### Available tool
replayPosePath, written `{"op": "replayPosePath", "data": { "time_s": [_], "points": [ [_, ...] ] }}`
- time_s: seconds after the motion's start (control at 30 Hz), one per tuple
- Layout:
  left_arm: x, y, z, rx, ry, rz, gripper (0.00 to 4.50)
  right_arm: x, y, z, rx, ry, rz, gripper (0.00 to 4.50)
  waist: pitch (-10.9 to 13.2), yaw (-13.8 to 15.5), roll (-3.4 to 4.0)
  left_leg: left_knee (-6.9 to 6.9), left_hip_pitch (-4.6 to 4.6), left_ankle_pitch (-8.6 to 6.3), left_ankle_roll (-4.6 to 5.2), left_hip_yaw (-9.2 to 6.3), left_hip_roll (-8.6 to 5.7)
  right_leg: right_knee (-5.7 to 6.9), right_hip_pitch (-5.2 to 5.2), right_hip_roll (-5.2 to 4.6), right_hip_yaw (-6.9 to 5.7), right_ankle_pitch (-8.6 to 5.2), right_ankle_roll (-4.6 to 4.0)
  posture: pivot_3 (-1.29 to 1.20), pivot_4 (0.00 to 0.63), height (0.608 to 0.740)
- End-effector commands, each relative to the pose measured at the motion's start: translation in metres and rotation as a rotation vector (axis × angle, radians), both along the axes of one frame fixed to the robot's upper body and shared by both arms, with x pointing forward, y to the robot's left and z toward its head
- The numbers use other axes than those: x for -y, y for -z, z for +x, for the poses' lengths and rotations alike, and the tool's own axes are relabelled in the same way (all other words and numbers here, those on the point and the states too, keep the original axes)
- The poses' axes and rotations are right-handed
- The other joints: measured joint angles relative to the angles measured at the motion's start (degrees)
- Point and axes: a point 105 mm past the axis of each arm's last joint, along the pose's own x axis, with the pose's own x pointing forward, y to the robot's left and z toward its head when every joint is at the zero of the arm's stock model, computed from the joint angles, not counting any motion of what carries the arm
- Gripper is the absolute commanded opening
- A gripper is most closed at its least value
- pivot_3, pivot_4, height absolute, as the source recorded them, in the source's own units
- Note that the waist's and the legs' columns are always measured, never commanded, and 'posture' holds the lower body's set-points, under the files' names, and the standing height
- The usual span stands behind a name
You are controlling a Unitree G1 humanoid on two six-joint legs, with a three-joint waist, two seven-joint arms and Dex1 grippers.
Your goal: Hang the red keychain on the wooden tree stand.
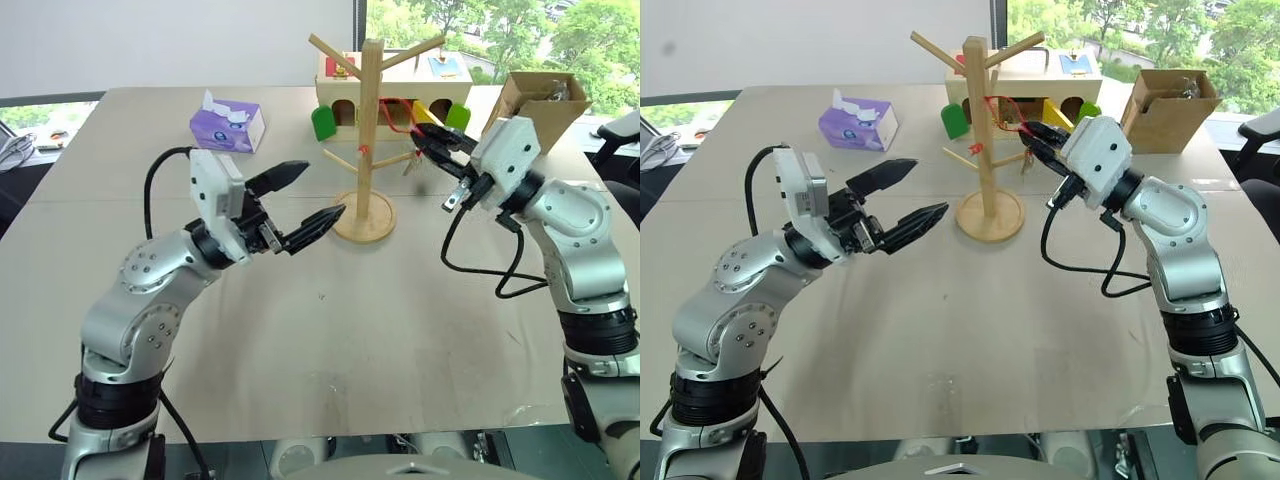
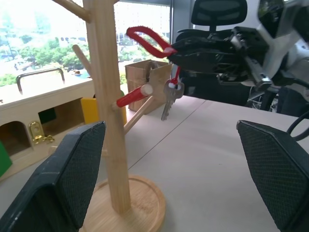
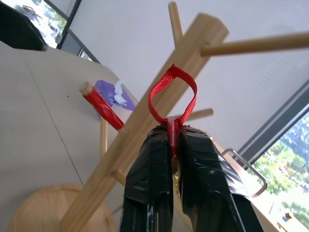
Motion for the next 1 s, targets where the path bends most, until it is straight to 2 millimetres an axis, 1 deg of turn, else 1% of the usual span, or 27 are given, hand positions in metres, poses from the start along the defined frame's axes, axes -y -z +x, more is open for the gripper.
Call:
{"op": "replayPosePath", "data": {
  "time_s": [0.03,0.2,0.3,0.7,0.83,0.97,1.0],
  "points": [
    [-0.001,-0.012,-0.006,0.046,0.0,0.008,4.5,-0.011,-0.003,-0.018,0.064,-0.073,-0.05,0.06,0.0,0.05,0.0,0.0,0.0,0.0,0.0,-0.01,0.0,0.0,0.0,0.0,-0.01,0.0,0.0,0.0,0.15,0.74],
    [0.0,-0.008,-0.006,0.032,0.0,0.02,4.5,-0.017,0.005,-0.021,0.04,-0.109,-0.092,0.06,0.0,0.02,0.0,0.01,0.01,0.0,0.0,0.0,0.0,0.01,0.0,-0.01,-0.01,0.0,0.0,0.0,0.15,0.74],
    [-0.001,-0.008,-0.005,0.031,-0.001,0.021,4.5,-0.019,0.009,-0.019,0.03,-0.109,-0.093,0.06,0.0,0.02,0.0,0.01,0.01,0.0,0.0,0.0,0.0,0.01,0.0,-0.01,0.0,0.0,0.0,0.0,0.15,0.74],
    [-0.002,-0.008,-0.004,0.036,-0.017,0.025,4.5,-0.026,0.031,0.004,-0.026,-0.089,-0.065,0.06,0.01,0.02,-0.01,0.01,0.01,0.0,0.0,0.02,0.0,0.0,0.0,0.0,0.0,0.0,0.0,0.0,0.15,0.74],
    [-0.003,-0.008,-0.005,0.037,-0.025,0.028,4.5,-0.024,0.03,0.015,-0.008,-0.041,-0.036,0.06,0.01,-0.06,-0.01,0.01,0.01,0.0,0.0,0.01,0.0,0.01,0.0,0.0,0.0,0.0,0.0,0.0,0.15,0.74],
    [-0.003,-0.007,-0.006,0.039,-0.031,0.029,4.5,-0.024,0.025,0.02,0.014,-0.022,0.009,0.06,0.01,-0.19,-0.01,0.01,0.01,0.01,-0.01,0.01,0.0,0.01,0.0,0.0,0.0,0.0,-0.01,0.0,0.15,0.74],
    [-0.003,-0.008,-0.006,0.039,-0.032,0.029,4.5,-0.024,0.024,0.02,0.014,-0.023,0.016,0.83,0.01,-0.2,-0.01,0.01,0.01,0.01,-0.01,0.02,0.0,0.01,0.0,0.0,0.01,0.0,-0.01,0.0,0.15,0.74]
  ]
}}
